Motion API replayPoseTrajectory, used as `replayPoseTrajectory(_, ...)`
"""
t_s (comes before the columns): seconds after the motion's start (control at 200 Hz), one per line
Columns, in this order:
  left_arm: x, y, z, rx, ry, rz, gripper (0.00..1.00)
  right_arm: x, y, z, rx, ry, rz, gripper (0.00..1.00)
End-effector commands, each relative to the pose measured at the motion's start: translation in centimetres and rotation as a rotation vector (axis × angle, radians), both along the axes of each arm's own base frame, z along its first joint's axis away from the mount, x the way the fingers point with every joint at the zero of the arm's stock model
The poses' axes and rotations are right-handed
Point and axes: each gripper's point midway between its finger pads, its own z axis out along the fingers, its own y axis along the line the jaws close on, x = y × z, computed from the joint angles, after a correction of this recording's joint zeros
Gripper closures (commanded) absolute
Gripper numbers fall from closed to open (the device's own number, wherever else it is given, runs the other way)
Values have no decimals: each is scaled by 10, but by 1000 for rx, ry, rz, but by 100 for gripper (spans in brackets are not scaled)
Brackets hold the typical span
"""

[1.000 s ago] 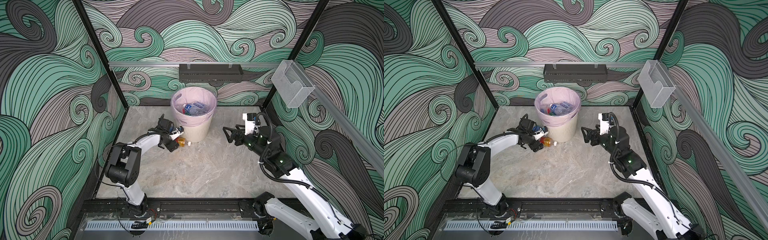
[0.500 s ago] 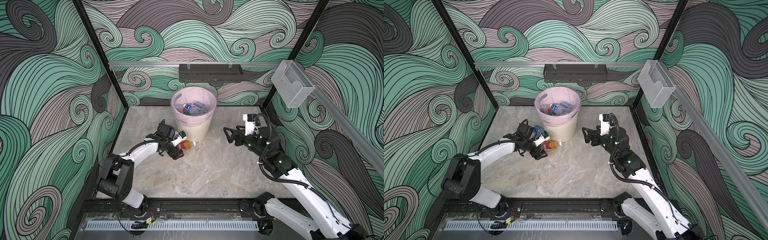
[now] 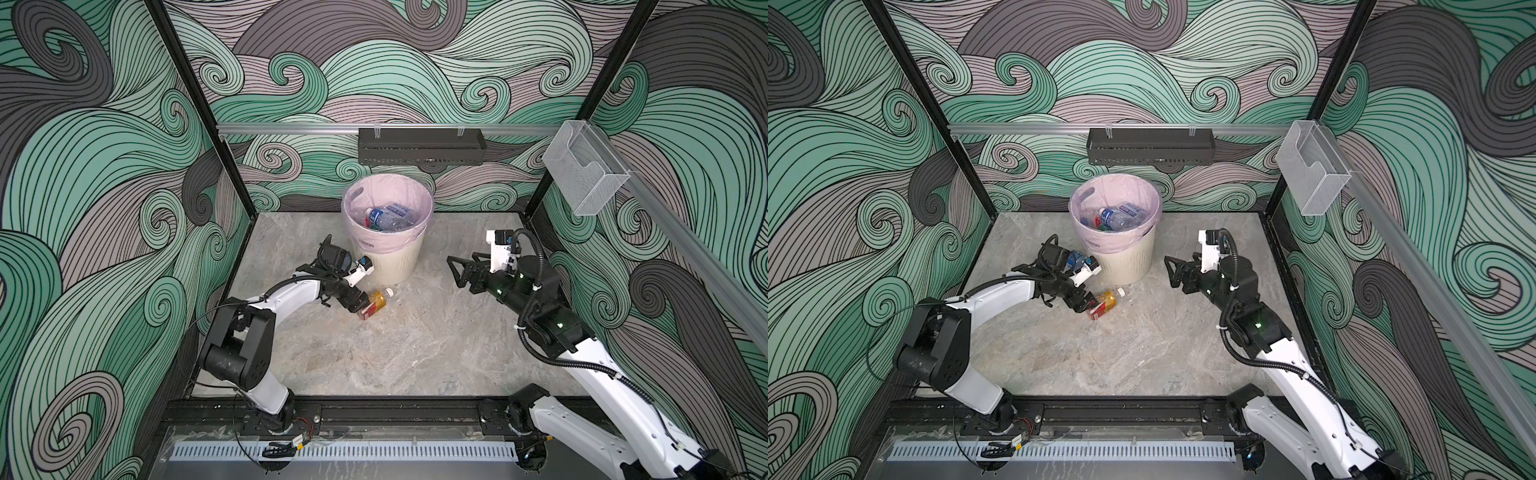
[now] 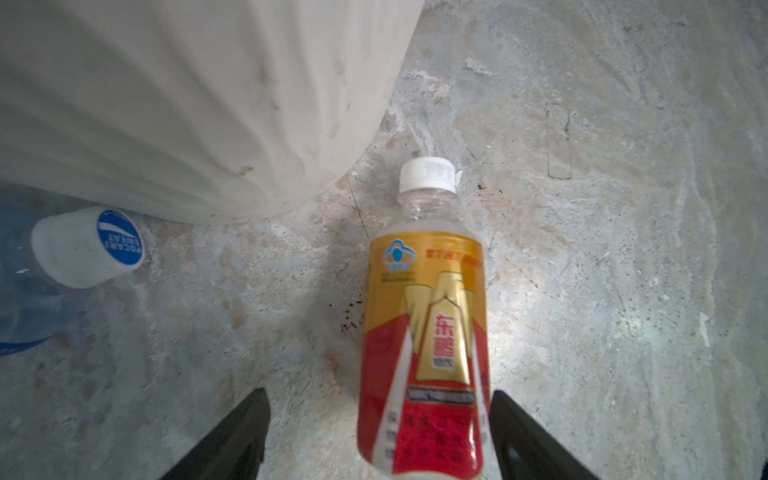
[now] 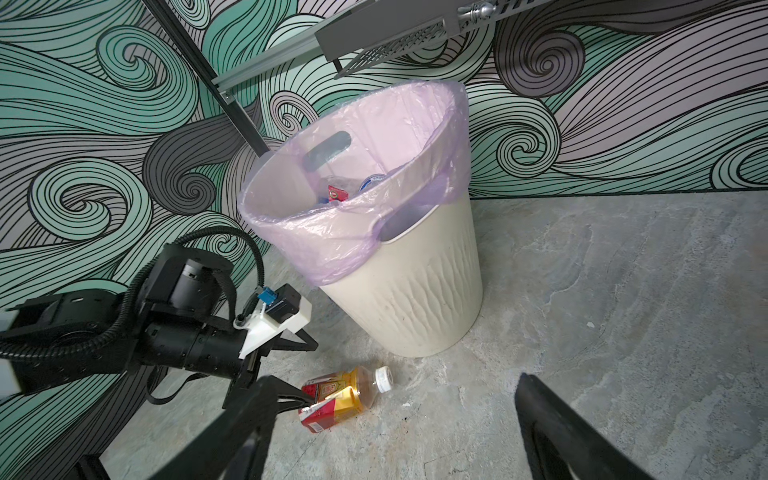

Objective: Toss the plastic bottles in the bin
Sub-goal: 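Withdraw the right gripper while the left gripper reaches for the red-gold tea bottle, then close the left gripper around the red-gold tea bottle and lift it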

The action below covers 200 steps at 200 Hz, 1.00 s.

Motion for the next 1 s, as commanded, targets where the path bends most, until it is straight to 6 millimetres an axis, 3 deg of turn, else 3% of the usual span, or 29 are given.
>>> replayPoseTrajectory(0.0,1,-13,13,-56,9,-29,14,-3,-7,5,13,-19,-22,10)
replayPoseTrajectory(0.29,-15,-18,7,-53,83,-57,14,0,-4,2,23,-13,-16,10)
replayPoseTrajectory(0.721,1,-30,-5,5,165,81,9,-2,-7,-1,12,-10,-25,10)
replayPoseTrajectory(0.996,-7,-42,-28,74,170,95,9,-2,-7,-2,6,-11,-27,10)
